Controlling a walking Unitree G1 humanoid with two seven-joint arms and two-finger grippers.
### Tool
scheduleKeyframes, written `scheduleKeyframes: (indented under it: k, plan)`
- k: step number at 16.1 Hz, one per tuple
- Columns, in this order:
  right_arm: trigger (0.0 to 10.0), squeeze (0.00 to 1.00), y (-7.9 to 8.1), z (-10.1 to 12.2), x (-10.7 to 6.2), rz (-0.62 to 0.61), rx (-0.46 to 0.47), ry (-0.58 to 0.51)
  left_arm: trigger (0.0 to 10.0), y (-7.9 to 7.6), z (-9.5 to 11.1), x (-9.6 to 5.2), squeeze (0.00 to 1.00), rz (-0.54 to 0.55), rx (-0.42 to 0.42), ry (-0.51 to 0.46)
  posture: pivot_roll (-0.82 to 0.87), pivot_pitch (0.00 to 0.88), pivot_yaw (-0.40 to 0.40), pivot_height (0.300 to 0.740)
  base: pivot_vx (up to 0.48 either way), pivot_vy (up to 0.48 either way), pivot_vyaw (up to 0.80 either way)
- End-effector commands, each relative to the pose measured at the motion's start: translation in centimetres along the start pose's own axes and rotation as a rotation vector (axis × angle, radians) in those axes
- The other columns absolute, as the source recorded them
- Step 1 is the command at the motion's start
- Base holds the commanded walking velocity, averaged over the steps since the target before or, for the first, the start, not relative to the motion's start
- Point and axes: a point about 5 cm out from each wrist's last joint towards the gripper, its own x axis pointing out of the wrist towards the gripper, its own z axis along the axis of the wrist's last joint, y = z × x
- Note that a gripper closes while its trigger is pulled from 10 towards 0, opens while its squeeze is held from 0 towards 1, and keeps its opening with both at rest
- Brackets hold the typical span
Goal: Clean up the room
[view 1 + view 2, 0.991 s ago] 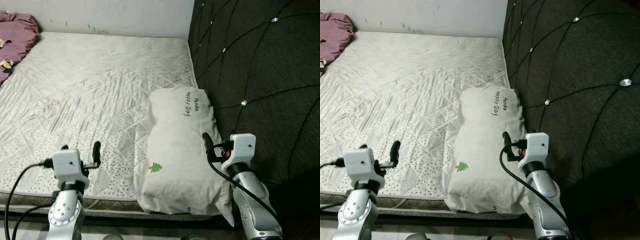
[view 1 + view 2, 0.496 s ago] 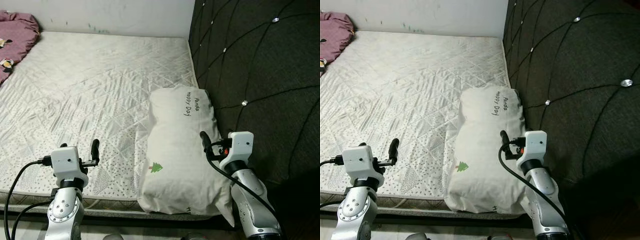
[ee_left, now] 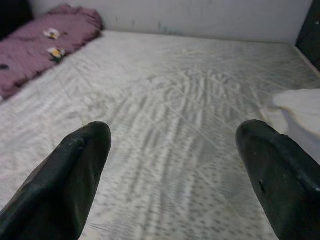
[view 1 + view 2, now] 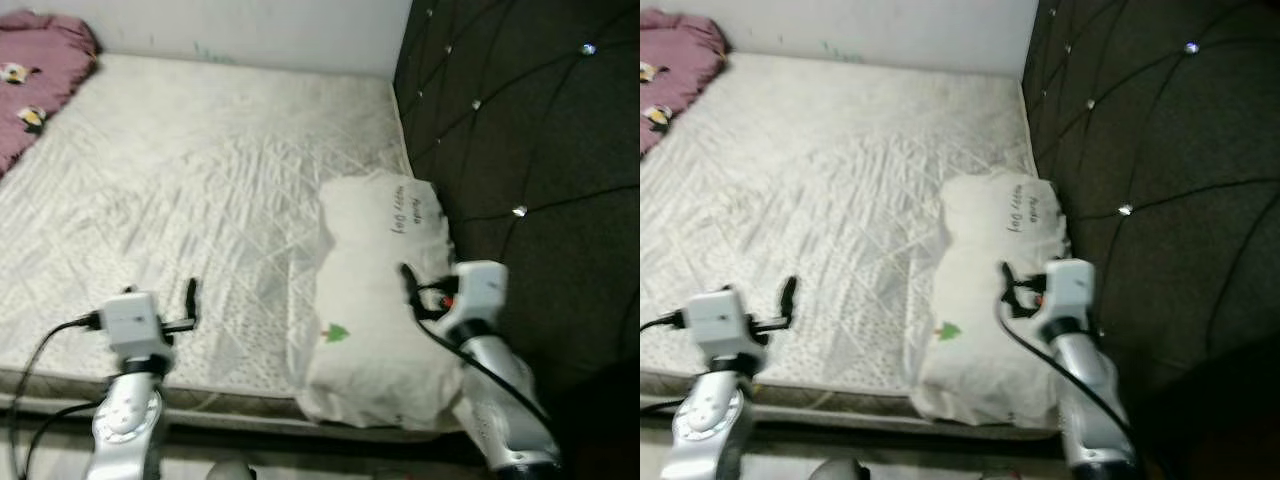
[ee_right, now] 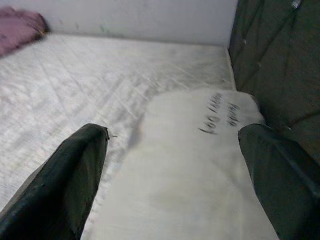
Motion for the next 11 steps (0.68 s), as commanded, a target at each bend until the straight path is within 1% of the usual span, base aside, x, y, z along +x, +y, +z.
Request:
scheduleKeyframes:
  k: [1, 3, 6, 11]
  plan:
    - [10.0, 0.00, -0.95, -0.19, -0.26, -0.025, -0.007, 0.021, 10.0, -0.57, 0.04, 0.09, 0.00, -0.023, -0.014, 0.005, -0.01, 0.000, -0.023, 0.740, 0.000, 0.476, 0.00]
    - [10.0, 0.00, -1.00, -0.20, -0.23, -0.027, -0.013, 0.028, 10.0, -0.65, 0.09, 0.13, 0.00, -0.024, -0.018, 0.004, -0.02, 0.000, -0.024, 0.740, 0.000, 0.476, 0.00]
    - [10.0, 0.00, -0.99, -0.17, -0.21, -0.021, -0.017, 0.032, 10.0, -0.73, 0.17, 0.12, 0.00, -0.025, -0.020, 0.002, -0.02, 0.000, -0.026, 0.740, 0.000, 0.476, -0.72]
    - [10.0, 0.00, -0.91, -0.19, -0.18, -0.010, -0.016, 0.044, 10.0, -0.71, 0.32, -0.01, 0.00, -0.020, -0.025, 0.001, -0.01, 0.000, -0.038, 0.740, 0.000, 0.476, 0.00]
